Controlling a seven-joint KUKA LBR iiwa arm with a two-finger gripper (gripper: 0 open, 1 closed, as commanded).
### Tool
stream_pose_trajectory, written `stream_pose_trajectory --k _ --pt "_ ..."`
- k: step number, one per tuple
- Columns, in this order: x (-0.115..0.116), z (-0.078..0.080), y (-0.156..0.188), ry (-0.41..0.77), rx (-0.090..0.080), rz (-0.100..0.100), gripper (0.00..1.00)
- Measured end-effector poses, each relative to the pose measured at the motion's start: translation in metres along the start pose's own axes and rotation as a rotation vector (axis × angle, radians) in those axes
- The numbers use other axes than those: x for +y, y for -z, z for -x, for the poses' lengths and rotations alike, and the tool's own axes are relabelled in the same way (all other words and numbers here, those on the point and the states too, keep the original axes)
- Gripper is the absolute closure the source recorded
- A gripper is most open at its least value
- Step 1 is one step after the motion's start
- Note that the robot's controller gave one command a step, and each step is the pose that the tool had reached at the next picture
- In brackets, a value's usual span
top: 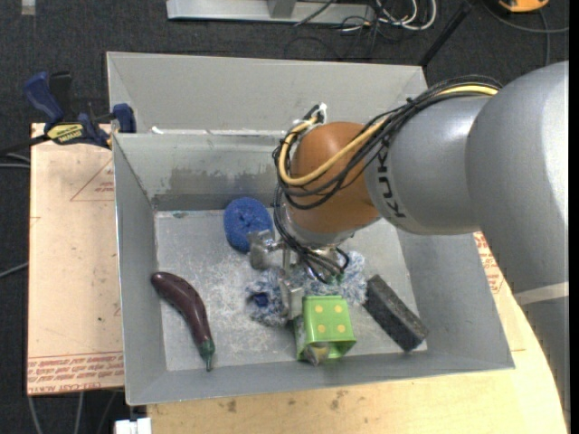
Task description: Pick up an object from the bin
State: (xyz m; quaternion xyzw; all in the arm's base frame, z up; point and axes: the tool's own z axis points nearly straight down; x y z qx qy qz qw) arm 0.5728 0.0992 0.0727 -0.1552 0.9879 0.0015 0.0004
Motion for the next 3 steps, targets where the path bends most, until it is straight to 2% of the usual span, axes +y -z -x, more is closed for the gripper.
stream_pose_trajectory --k 1,3 --pt "-0.0101 -0.0058 -0.0019 0.123 -0.002 -0.001 1.0" --pt "-0.0101 -0.0058 -0.0019 0.123 -0.002 -0.001 1.0"
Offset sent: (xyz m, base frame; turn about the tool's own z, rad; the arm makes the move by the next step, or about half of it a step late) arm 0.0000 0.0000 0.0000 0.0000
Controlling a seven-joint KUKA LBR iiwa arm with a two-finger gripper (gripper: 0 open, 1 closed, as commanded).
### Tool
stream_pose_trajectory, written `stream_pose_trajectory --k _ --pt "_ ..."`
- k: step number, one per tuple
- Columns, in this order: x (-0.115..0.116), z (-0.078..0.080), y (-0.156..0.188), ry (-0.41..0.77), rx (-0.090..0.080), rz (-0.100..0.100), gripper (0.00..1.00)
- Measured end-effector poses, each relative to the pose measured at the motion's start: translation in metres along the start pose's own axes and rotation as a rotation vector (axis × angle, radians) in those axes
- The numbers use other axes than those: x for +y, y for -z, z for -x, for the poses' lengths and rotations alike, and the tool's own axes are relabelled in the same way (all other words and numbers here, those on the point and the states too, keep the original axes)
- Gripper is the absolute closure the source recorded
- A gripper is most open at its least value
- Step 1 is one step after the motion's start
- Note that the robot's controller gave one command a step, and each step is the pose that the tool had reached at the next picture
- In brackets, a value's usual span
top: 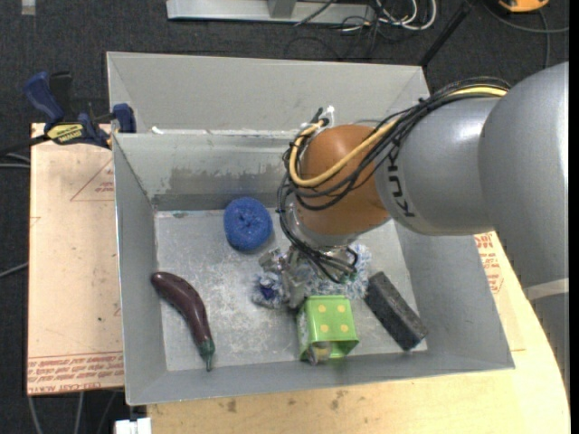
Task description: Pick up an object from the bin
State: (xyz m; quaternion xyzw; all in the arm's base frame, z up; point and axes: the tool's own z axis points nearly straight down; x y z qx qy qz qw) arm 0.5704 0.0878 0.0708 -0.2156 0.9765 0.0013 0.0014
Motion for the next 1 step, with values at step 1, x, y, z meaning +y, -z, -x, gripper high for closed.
stream_pose_trajectory --k 1 --pt "0.0005 -0.0002 0.003 -0.001 0.003 0.001 1.0"
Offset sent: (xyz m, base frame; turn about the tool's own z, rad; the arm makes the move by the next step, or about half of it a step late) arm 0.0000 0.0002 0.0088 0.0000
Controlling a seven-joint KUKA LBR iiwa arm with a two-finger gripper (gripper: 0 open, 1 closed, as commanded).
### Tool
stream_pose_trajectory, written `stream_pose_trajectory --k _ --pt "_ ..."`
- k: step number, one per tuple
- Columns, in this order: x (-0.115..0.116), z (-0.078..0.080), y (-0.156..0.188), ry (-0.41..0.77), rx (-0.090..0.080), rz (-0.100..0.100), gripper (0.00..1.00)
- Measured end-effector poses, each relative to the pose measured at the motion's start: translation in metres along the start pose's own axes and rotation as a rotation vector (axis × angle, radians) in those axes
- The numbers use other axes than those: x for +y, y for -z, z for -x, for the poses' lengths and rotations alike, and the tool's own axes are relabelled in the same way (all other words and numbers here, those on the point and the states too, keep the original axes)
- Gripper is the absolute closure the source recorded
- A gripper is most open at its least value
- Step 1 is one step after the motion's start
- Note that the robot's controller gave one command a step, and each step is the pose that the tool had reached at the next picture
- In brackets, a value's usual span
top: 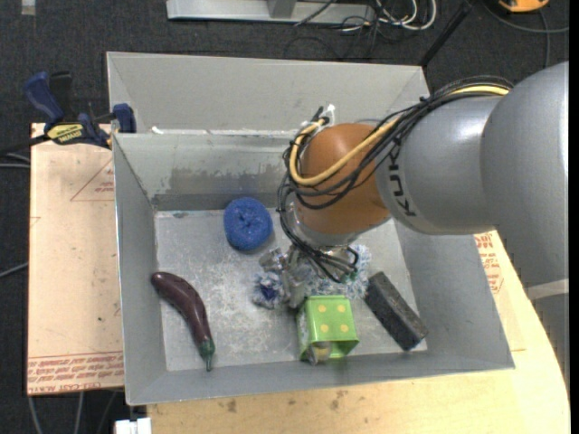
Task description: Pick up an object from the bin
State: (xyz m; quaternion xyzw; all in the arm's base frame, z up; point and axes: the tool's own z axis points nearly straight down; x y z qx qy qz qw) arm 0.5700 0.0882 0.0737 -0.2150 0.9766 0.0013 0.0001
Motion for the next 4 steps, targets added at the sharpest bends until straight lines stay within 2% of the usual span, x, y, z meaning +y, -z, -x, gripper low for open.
stream_pose_trajectory --k 4 --pt "0.001 0.001 0.026 -0.002 -0.001 -0.002 1.0"
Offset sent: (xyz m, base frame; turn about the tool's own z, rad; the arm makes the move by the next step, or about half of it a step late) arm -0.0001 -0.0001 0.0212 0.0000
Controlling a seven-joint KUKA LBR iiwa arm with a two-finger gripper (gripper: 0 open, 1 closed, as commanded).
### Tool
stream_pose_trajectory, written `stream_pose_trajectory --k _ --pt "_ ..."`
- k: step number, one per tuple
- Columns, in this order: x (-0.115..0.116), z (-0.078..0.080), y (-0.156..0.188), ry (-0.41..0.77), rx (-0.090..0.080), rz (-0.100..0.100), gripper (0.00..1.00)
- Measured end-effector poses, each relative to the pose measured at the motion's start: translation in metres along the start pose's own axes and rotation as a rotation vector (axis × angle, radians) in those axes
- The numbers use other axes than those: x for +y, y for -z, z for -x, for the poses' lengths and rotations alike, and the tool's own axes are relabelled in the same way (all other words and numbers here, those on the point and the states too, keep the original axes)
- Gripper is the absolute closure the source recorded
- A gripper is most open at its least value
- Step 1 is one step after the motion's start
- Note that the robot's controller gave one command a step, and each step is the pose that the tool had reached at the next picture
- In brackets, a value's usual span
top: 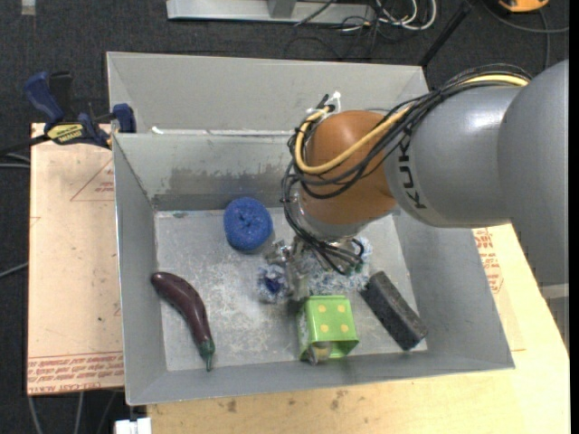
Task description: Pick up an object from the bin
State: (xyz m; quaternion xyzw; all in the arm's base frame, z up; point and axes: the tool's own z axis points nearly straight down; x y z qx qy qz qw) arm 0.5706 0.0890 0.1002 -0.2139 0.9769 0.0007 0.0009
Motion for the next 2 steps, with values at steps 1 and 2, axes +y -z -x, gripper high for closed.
stream_pose_trajectory --k 1,2 --pt "0.0 -0.001 0.007 0.0 0.004 0.001 1.0" --pt "0.001 -0.001 0.023 -0.001 0.004 0.001 1.0"
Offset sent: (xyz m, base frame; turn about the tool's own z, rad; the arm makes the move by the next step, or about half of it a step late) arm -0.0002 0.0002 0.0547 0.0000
